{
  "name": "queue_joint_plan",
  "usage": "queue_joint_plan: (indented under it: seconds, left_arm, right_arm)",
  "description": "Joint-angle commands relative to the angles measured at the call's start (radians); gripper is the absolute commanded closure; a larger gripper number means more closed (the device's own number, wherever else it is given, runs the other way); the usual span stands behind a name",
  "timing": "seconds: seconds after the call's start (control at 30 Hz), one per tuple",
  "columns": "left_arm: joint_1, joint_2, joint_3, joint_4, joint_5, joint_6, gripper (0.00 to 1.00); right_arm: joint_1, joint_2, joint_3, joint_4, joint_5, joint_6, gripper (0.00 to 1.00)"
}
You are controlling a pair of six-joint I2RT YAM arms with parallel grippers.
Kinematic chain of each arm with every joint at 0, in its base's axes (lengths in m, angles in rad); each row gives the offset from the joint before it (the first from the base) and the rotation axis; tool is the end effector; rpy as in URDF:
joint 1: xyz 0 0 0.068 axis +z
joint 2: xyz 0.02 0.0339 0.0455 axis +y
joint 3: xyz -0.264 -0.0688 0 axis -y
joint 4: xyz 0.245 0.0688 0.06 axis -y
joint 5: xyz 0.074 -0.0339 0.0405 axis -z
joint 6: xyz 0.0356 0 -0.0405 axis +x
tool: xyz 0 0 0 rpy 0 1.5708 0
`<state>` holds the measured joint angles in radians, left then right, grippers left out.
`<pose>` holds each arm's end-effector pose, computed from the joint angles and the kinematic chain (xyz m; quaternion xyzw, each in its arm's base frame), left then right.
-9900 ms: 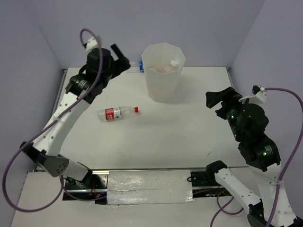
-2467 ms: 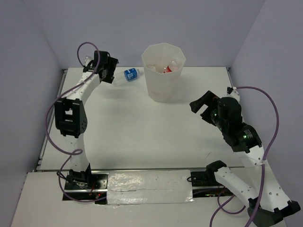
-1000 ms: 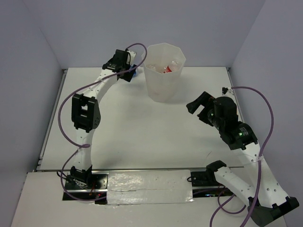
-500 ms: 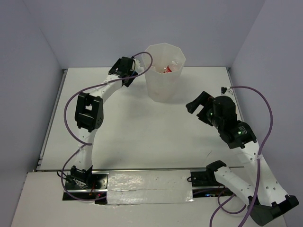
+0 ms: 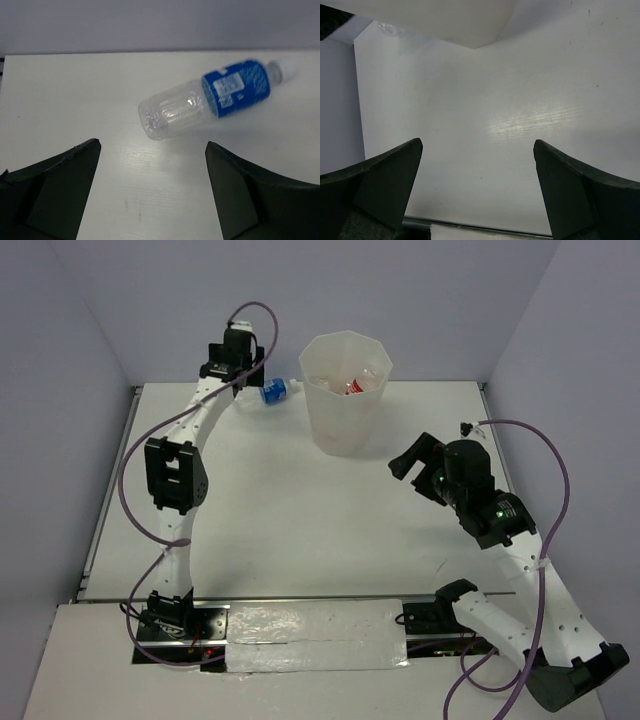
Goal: Put the plastic bottles in the bin
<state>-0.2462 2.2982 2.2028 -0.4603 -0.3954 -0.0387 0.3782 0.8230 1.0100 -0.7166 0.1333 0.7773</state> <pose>0.5231 -0.1173 0.2907 -0.0062 0.8622 0.1023 0.4961 0.1545 0.0563 0.3564 0.2041 0.8419 0.2226 0.4473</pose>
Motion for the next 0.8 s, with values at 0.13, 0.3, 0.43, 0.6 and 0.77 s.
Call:
queue_joint_plan:
  seconds: [0.13, 0.3, 0.43, 0.6, 0.77]
  left_arm:
    - [0.042, -0.074, -0.027, -0.089, 0.131, -0.731, 0.01]
    - [0.102, -0.094, -0.157, 0.010, 0.384, -1.143, 0.00]
    - [0.117, -0.098, -0.250, 0.135, 0.458, -1.343, 0.00]
    - [0.119, -0.134, -0.385, 0.256, 0.443, -1.561, 0.00]
    - [0.117, -0.125, -0.399, 0.227, 0.400, -1.717, 0.00]
  right_arm:
    - [0.039, 0.019, 0.038, 0.055, -0.003, 0.023, 0.00]
    - [0.059, 0.019, 0.044, 0.042, 0.014, 0.033, 0.00]
    - [0.059, 0.011, 0.035, 0.039, 0.026, 0.031, 0.00]
    - [0.059, 0.016, 0.027, 0.043, 0.022, 0.025, 0.01]
    - [0.062, 0.013, 0.016, 0.046, 0.029, 0.016, 0.00]
